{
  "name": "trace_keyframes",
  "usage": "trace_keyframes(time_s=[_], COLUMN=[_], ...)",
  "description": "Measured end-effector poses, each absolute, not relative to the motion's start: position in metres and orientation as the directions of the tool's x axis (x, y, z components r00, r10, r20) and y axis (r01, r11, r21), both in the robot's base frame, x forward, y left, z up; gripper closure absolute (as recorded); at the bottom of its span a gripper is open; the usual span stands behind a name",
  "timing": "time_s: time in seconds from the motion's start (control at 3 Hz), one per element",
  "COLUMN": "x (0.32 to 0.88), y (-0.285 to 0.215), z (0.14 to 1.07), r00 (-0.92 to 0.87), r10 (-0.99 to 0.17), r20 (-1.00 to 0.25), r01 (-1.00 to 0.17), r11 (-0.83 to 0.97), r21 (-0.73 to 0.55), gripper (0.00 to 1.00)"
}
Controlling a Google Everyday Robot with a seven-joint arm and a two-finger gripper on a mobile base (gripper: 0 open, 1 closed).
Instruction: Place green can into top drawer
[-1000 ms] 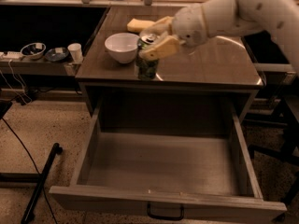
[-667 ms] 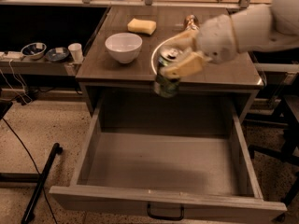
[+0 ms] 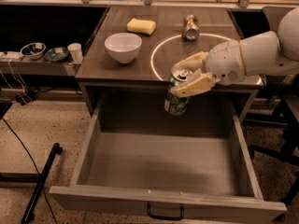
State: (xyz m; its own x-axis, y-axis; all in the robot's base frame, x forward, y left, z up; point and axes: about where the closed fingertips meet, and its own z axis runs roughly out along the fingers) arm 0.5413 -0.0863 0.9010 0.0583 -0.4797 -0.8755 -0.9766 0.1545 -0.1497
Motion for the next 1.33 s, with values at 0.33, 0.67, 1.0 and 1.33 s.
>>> trace_keyframes(time_s=[0.33,0.67,1.0,1.33], x=[0.536,0.519,0.510,0.506], y=[-0.093,-0.103,-0.108,-0.107], z=[0.849,0.782,0.741,0.716], r00=[0.052,0.066,0.051,0.024], r10=[-0.439,-0.455,-0.463,-0.464], r20=[-0.897,-0.888,-0.885,-0.886], r01=[-0.963,-0.936,-0.914,-0.903], r11=[0.217,0.280,0.335,0.370], r21=[-0.162,-0.213,-0.229,-0.219], gripper=[1.00,1.00,1.00,0.81])
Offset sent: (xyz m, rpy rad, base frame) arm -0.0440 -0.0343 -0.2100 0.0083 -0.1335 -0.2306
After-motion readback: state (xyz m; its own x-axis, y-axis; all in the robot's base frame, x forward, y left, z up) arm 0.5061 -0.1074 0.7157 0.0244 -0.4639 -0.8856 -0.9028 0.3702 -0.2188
